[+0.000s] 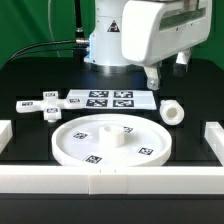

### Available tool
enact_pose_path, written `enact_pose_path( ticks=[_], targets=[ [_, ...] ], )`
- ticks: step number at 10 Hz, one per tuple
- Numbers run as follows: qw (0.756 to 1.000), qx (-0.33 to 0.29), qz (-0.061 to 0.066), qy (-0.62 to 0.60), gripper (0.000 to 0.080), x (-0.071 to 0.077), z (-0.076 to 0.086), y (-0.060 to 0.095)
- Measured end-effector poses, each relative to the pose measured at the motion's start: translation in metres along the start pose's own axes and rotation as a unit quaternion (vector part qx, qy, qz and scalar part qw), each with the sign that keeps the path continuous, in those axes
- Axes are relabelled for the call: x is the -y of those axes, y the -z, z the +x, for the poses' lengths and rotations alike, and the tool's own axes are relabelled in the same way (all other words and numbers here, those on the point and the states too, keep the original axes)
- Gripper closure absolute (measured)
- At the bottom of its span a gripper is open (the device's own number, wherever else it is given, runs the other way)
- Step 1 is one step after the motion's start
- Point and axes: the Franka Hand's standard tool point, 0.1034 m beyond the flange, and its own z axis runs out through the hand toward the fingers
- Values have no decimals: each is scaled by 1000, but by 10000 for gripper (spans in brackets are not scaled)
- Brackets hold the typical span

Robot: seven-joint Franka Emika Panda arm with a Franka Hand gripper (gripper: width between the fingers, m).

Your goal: Assemble round table

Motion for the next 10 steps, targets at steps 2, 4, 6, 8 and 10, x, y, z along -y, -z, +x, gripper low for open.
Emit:
enact_pose_path(
  ticks=[2,4,6,8,10],
  targets=[
    [1000,0,0,0,150,0,0,0],
    [1000,0,0,0,150,0,0,-1],
    [999,-3,0,36,150,-13,-16,-17],
    [999,-3,6,41,150,-29,-41,-48],
    [998,-2,13,56,150,-43,-56,-69]
  ],
)
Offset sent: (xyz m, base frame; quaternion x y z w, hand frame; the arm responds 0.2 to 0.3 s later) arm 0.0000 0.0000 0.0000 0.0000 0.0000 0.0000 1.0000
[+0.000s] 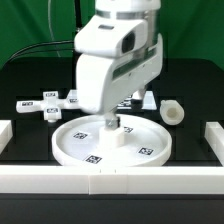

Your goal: Assemble round table

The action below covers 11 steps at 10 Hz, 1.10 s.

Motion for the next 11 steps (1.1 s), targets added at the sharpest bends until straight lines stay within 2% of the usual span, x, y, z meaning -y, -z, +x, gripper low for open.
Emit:
enact_pose_path(
  ticks=[2,7,11],
  targets=[
    [1000,1,5,0,150,-7,-7,-10],
    [1000,6,21,-6,150,-5,-22,-38],
    [1000,6,21,-6,162,-3,-21,-40]
  ],
)
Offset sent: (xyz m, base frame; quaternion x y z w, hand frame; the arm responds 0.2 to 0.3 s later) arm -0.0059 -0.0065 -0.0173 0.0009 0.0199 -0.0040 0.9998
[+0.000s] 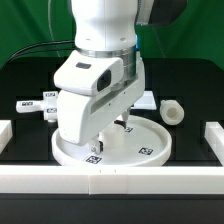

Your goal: Assemble round table

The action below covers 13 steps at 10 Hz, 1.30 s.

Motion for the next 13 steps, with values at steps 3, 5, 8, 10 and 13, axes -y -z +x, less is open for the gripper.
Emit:
enact_pose_path(
  ticks=[3,5,8,10,13],
  targets=[
    [1000,-1,-2,1,392,0,1,2],
    [1000,-1,-2,1,392,0,1,2],
    [1000,-1,-2,1,390,0,1,2],
    [1000,-1,-3,17,390,5,17,2],
    [999,-3,-5,42,390,14,44,1]
  ],
)
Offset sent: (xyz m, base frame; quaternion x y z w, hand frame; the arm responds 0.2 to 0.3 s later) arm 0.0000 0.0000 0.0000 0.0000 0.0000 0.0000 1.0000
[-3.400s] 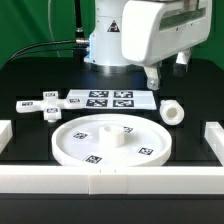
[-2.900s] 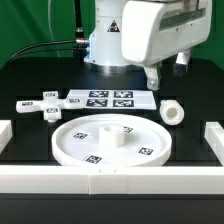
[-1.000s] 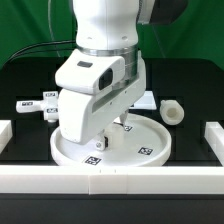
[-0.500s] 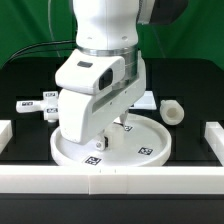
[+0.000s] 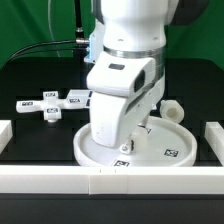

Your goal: Assemble round table

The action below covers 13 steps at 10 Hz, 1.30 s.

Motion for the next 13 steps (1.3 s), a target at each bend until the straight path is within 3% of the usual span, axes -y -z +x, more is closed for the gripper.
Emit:
enact_pose_path(
  ticks=[3,10,12,13],
  targets=[
    [1000,-1,-1,12,390,6,16,-1],
    [1000,-1,-1,15,390,10,24,-1],
    [1000,-1,-1,15,205,10,24,-1],
    [1000,-1,-1,14,161,9,24,-1]
  ],
)
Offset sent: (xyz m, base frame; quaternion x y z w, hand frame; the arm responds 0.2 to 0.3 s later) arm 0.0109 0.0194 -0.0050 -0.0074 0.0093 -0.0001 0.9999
